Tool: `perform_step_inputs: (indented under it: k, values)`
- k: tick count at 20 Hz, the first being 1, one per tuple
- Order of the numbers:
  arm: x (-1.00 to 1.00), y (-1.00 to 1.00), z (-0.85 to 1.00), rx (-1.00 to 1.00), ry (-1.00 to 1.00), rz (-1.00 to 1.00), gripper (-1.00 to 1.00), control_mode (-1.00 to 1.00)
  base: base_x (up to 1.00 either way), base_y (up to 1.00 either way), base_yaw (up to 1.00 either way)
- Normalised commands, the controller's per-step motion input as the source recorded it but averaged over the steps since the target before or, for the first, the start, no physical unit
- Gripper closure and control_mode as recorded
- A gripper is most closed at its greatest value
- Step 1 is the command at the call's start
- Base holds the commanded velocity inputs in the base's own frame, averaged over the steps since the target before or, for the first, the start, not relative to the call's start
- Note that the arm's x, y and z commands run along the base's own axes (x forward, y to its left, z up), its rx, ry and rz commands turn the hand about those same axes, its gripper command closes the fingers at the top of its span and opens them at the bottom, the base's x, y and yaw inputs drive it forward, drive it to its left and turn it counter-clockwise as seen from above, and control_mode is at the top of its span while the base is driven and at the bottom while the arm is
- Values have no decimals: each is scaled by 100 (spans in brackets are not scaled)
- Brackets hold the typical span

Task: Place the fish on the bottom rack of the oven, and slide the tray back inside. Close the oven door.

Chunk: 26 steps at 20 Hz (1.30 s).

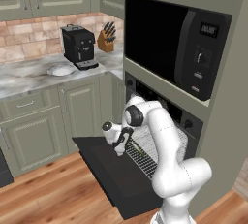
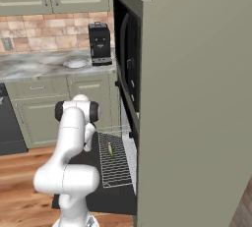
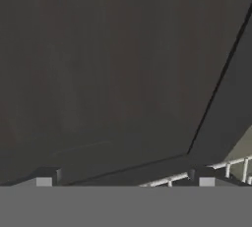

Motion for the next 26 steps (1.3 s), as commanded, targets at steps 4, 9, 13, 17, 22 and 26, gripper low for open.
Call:
perform_step_inputs:
  k: [4, 9, 13, 17, 22, 26]
  values:
    - [40, 18, -50, -18, 10, 3, -100, -100, 0, 0, 0]
    - [23, -2, -68, -11, 10, 0, -100, -100, 0, 0, 0]
    - [17, -16, -76, -9, 5, 0, -100, -100, 0, 0, 0]
    - [14, -51, -69, -6, 2, 0, -100, -100, 0, 0, 0]
    - [6, -88, -59, -4, 0, -1, -100, -100, 0, 0, 0]
    - [0, -100, -71, -3, 1, -2, -100, -100, 0, 0, 0]
